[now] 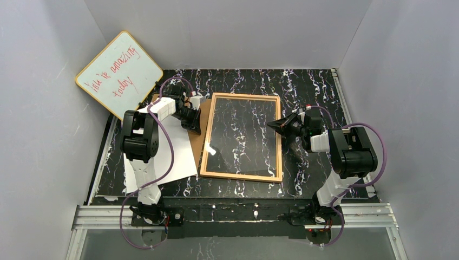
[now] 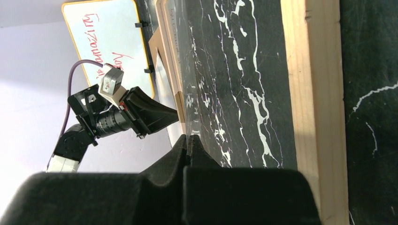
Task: Put the photo into the frame
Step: Place the photo frame item in the photo frame.
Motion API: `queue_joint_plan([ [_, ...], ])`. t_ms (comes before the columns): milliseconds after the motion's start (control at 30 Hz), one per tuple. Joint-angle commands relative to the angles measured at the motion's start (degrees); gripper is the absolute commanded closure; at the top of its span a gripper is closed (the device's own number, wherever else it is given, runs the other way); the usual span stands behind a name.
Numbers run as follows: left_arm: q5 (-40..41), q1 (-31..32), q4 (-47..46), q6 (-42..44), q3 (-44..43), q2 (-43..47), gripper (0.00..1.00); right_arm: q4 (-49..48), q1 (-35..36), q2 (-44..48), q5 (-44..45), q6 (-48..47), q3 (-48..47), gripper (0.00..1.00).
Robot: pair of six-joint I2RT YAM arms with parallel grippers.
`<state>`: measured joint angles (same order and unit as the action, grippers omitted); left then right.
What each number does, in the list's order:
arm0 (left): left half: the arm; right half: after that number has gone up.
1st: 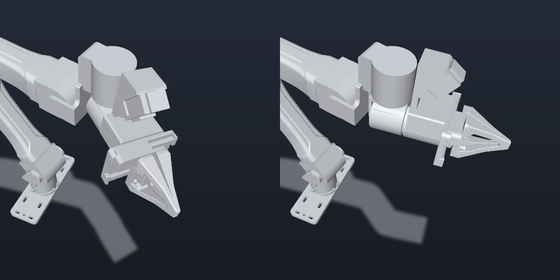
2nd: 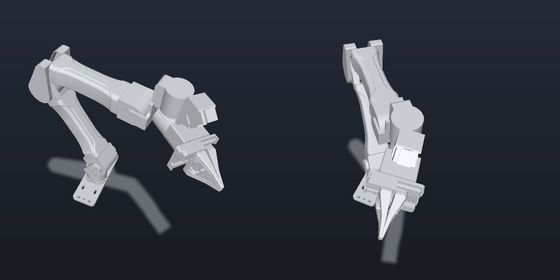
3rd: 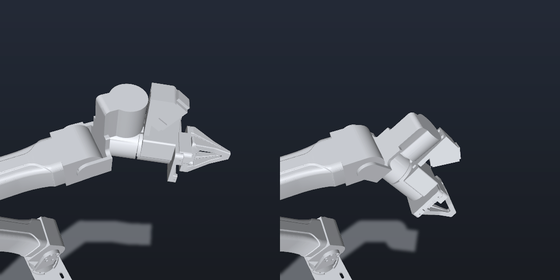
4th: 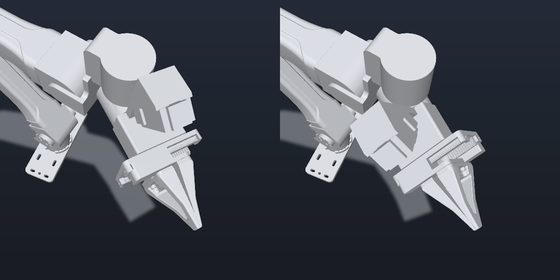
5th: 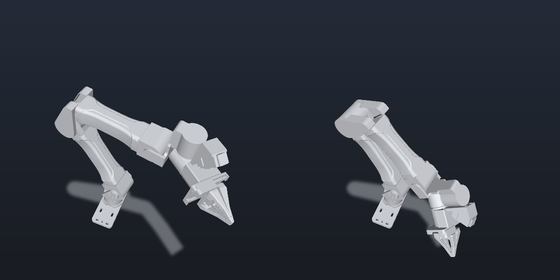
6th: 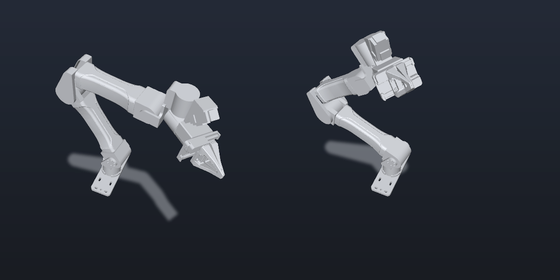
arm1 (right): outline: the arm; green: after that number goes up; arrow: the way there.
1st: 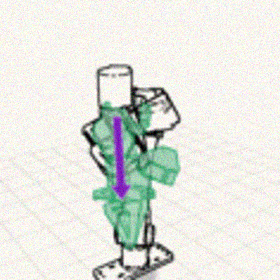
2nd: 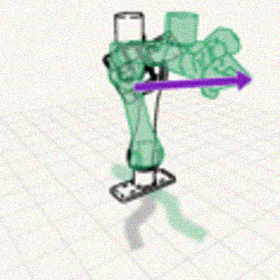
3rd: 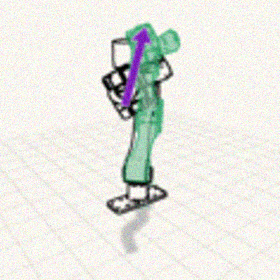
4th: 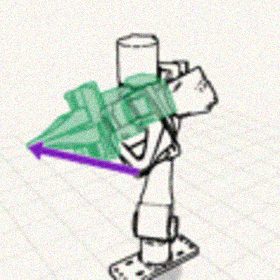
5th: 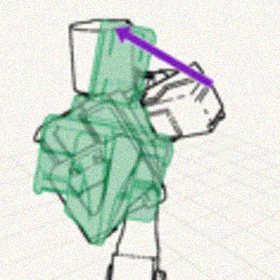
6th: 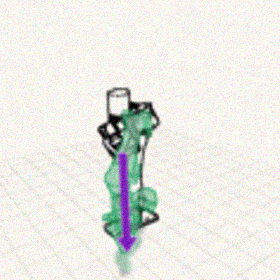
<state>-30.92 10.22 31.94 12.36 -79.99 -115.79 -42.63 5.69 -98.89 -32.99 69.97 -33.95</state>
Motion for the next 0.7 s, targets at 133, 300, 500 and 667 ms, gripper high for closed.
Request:
queue_joint_plan([
  [133,-0.4,0.8,1.4,0.8,0.3,-1.2,1.0,-8.8,-0.5,0.8,0.7,-1.9,0.3,0.99],
  [300,-0.5,1.1,1.5,0.6,-0.3,-1.2,1.0,-10.7,-0.5,1.0,0.8,-2.0,1.2,0.99],
  [500,-0.8,1.8,1.7,0.4,-0.5,-0.9,1.0,-11.6,-0.6,0.2,0.3,-2.7,1.4,0.99],
  [667,-0.8,2.3,1.7,0.4,-0.6,-1.0,1.0,-12.6,-0.9,-0.4,-0.1,-3.0,1.6,0.99],
])
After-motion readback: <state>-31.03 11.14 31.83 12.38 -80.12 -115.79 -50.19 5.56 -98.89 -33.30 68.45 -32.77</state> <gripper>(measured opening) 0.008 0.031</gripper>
